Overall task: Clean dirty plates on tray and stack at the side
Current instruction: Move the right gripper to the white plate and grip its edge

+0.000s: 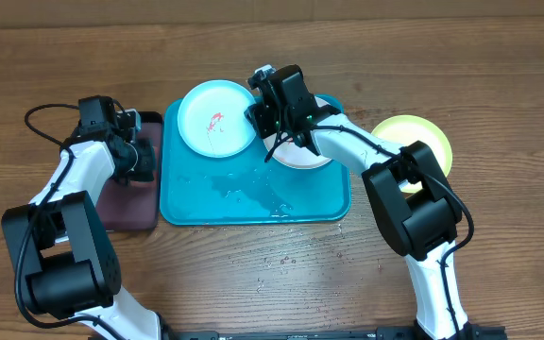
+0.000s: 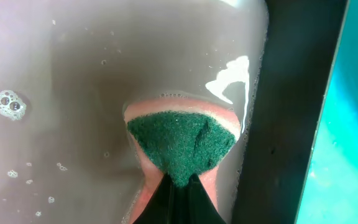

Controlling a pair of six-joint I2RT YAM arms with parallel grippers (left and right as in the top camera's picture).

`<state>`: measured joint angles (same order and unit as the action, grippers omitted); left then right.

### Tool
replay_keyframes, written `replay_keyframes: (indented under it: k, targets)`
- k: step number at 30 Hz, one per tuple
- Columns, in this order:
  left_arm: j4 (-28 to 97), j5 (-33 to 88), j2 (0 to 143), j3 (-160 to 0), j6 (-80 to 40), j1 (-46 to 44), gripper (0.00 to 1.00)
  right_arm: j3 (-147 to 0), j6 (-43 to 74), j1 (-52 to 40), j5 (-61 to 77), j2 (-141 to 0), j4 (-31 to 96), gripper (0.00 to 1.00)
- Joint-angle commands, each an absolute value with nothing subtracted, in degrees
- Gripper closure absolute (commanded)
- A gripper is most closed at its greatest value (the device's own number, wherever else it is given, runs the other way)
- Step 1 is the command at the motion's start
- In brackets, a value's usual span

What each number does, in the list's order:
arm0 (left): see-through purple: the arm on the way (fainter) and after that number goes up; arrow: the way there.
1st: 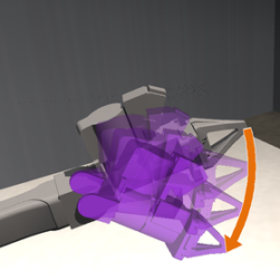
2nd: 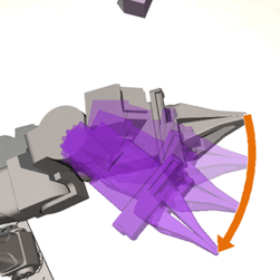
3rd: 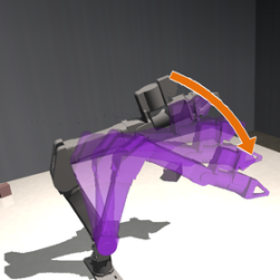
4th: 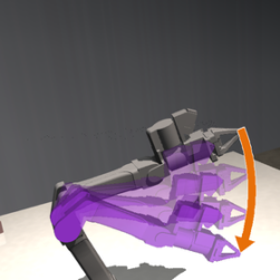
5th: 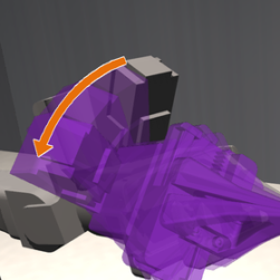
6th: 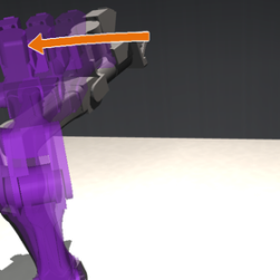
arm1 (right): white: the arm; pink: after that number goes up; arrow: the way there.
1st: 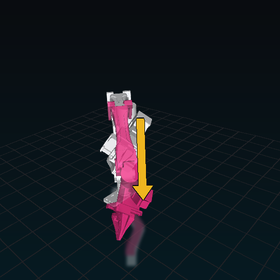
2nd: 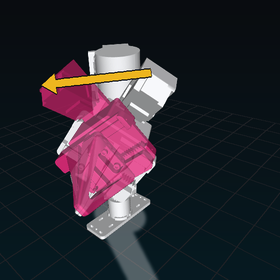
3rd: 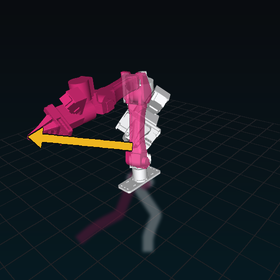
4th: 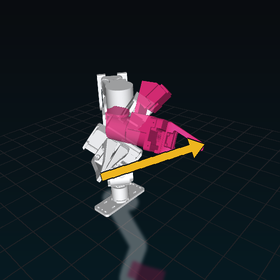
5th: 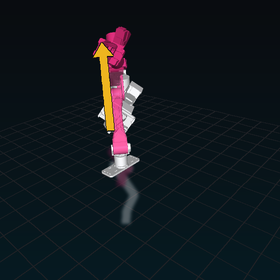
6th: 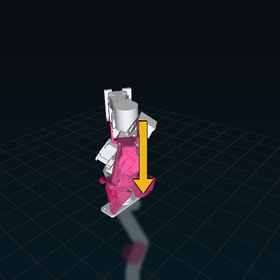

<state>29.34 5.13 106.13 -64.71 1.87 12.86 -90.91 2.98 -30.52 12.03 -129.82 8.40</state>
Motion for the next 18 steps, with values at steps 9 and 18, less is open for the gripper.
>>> replay_keyframes:
  k: [9, 18]
  targets:
    - [30.0, 4.5, 104.9, -63.8, 1.7, 13.1, 0.96, -91.9, 3.0, -31.8, 11.5, -130.1, 8.8, 0.65]
    - [30.0, 4.5, 104.9, -63.8, 1.7, 13.1, 0.96, -91.9, 3.2, -32.9, 10.5, -131.8, 9.9, 0.66]
